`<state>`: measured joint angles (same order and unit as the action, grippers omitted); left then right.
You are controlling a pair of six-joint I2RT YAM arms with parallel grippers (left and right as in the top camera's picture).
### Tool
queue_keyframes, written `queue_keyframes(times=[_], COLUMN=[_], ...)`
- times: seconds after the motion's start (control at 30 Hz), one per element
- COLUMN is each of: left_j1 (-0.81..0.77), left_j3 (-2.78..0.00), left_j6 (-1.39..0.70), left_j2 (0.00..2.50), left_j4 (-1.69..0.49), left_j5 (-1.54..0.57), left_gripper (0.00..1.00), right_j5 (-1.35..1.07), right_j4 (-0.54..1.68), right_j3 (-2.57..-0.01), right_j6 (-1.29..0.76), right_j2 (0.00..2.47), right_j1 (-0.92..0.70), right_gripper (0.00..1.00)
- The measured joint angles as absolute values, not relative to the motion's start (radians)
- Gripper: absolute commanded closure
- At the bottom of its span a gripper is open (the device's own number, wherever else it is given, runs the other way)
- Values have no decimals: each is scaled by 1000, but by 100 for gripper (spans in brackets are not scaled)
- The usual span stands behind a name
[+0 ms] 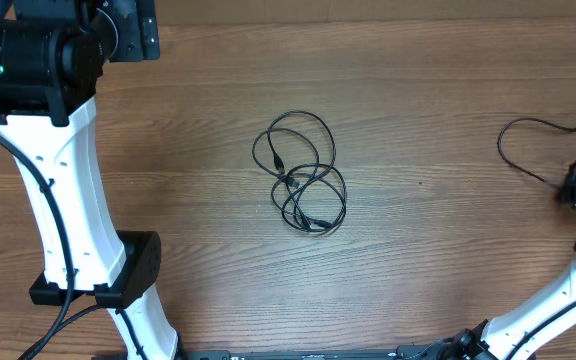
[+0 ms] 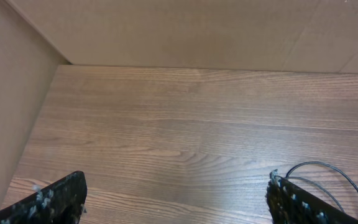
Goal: Untangle cables
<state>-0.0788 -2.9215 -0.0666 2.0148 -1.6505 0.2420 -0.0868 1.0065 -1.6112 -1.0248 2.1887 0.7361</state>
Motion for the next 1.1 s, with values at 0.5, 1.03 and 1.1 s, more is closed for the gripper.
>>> queue_keyframes(times=[0.5, 1.03, 1.1], left_j1=[-79, -79, -79], left_j3=[-2922, -2922, -2922], left_j6=[-67, -58, -50], left_j2=[2015, 2015, 2015], left_j4=[-1651, -1612, -1609], left_j5=[242, 220, 218], left_gripper=[4, 10, 10], right_j5=[-471, -54, -44], right_j4=[88, -98, -68], right_j3=[-1833, -1871, -1874], right_j6=[-590, -160, -160], right_j2=[2185, 2346, 2397], right_j1=[658, 589, 600], right_gripper=[96, 96, 95])
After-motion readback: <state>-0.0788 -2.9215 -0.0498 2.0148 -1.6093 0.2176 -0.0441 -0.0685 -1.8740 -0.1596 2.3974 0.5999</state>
